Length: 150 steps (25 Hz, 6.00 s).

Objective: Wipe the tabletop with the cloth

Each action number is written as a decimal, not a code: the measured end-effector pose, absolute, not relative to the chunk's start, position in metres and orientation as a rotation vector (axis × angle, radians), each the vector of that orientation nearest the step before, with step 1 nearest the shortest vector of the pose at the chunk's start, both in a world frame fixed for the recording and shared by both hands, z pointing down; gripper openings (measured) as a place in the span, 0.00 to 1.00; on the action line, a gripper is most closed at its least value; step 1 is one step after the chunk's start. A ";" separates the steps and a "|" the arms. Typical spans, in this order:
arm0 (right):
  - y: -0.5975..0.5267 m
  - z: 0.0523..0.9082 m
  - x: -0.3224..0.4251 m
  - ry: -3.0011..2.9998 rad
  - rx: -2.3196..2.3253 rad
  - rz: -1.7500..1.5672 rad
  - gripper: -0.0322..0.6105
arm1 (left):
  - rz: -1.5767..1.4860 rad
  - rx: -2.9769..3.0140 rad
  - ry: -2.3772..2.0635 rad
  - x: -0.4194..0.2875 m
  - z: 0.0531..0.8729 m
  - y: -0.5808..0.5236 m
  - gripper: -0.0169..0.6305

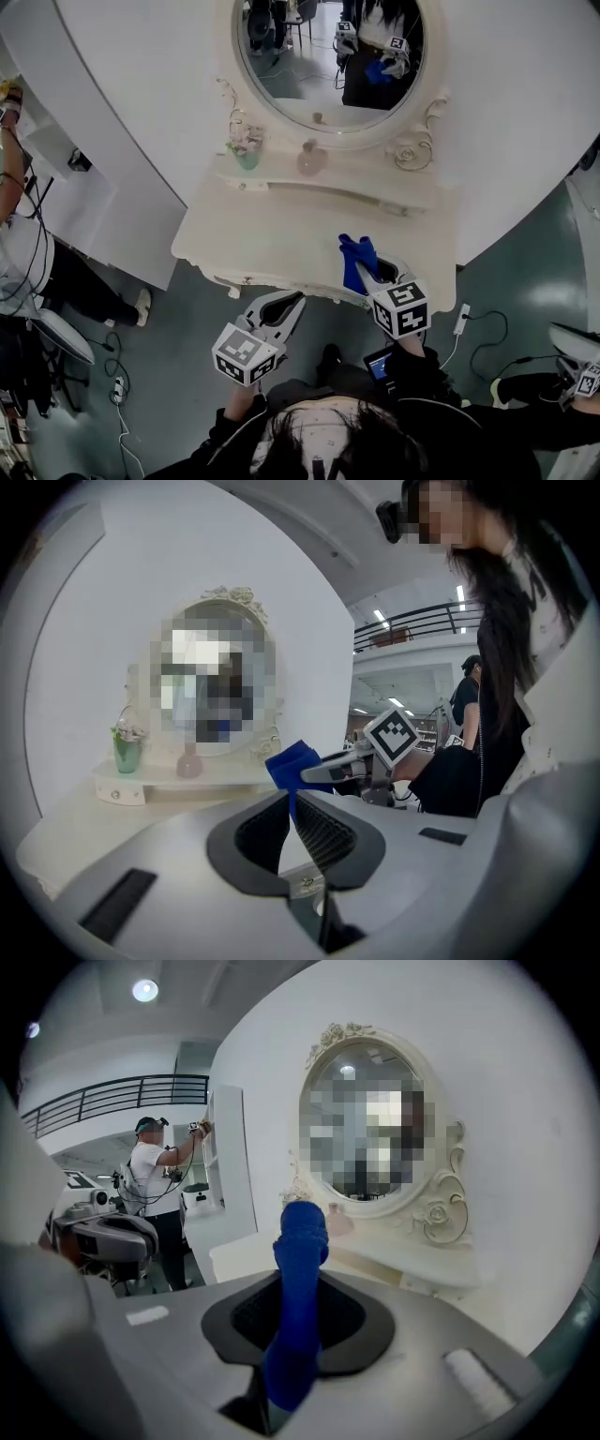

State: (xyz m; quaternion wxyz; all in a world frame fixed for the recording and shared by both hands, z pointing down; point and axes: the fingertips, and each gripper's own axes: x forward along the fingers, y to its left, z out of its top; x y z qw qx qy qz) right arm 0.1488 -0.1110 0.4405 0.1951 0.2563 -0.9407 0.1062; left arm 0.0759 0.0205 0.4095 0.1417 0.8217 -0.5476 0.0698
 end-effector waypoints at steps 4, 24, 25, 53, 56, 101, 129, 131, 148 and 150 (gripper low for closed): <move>-0.144 0.442 0.139 -2.637 0.706 0.278 0.17 | 0.203 2.359 -1.586 0.077 0.411 0.001 0.03; -0.258 0.458 0.078 -2.567 0.789 0.298 0.17 | 0.213 2.348 -1.505 0.012 0.431 -0.082 0.03; -0.265 0.459 0.073 -2.560 0.804 0.302 0.17 | 0.218 2.362 -1.491 0.005 0.429 -0.089 0.03; -0.375 0.558 -0.014 -2.063 0.891 0.114 0.17 | 0.248 2.537 -1.211 -0.093 0.427 -0.177 0.03; -0.380 0.569 -0.005 -1.968 0.865 -0.049 0.17 | 0.242 2.541 -1.205 -0.096 0.426 -0.181 0.03; -0.421 0.570 0.282 -1.584 0.970 -0.266 0.17 | 0.292 2.534 -1.208 0.019 0.421 -0.168 0.03; -0.324 0.525 0.193 -2.017 0.905 -0.245 0.17 | 0.292 2.394 -1.393 0.053 0.439 -0.079 0.03; -0.315 0.520 0.167 -2.052 0.885 -0.247 0.17 | 0.288 2.398 -1.385 0.042 0.441 -0.080 0.03; -0.247 0.534 -0.082 -2.119 0.756 -0.156 0.17 | 0.410 2.433 -1.360 -0.158 0.446 -0.056 0.03; -0.237 0.536 -0.119 -2.130 0.720 -0.156 0.17 | 0.400 2.408 -1.384 -0.189 0.447 -0.050 0.03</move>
